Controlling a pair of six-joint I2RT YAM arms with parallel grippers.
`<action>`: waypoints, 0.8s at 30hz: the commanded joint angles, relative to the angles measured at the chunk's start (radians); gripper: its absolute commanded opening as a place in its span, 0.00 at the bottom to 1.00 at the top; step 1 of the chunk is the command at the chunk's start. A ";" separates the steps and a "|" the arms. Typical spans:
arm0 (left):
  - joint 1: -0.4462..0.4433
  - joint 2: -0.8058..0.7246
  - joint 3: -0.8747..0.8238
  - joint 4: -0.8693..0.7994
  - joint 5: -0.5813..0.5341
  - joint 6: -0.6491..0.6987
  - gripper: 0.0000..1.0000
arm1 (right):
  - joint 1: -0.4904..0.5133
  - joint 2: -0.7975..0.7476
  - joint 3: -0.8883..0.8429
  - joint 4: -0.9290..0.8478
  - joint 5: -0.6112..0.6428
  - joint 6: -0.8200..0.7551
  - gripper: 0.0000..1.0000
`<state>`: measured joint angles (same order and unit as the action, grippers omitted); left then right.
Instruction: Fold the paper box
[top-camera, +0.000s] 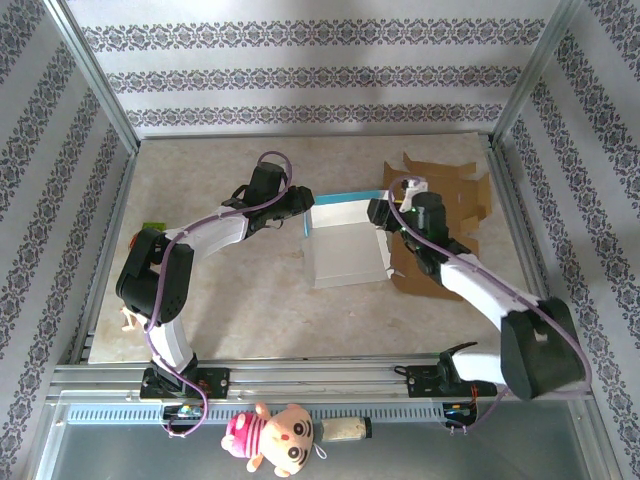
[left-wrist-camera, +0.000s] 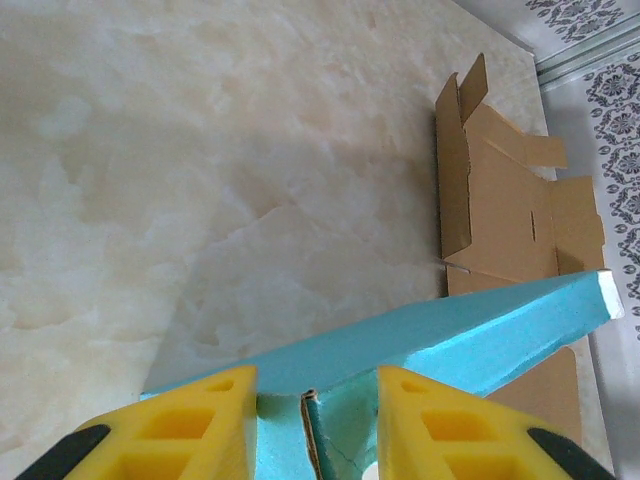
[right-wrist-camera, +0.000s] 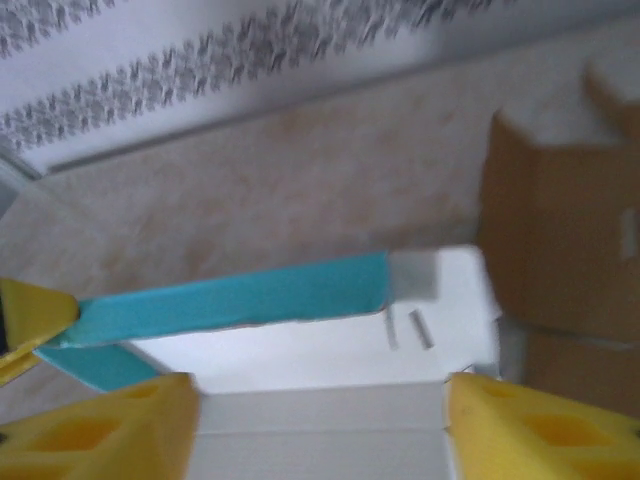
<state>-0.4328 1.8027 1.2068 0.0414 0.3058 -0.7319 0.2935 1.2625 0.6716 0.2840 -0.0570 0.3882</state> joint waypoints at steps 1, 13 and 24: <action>-0.017 0.029 0.019 -0.086 -0.011 0.035 0.32 | -0.030 0.008 -0.030 -0.047 0.074 -0.193 0.79; -0.020 0.054 0.040 -0.096 0.002 0.034 0.32 | -0.036 0.336 0.254 -0.189 0.154 -0.127 0.52; -0.024 0.055 0.040 -0.095 0.000 0.033 0.32 | -0.042 0.371 0.285 -0.262 0.143 -0.082 0.18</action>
<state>-0.4328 1.8229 1.2407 0.0166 0.3027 -0.7216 0.2577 1.6634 0.9581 0.0666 0.0685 0.2749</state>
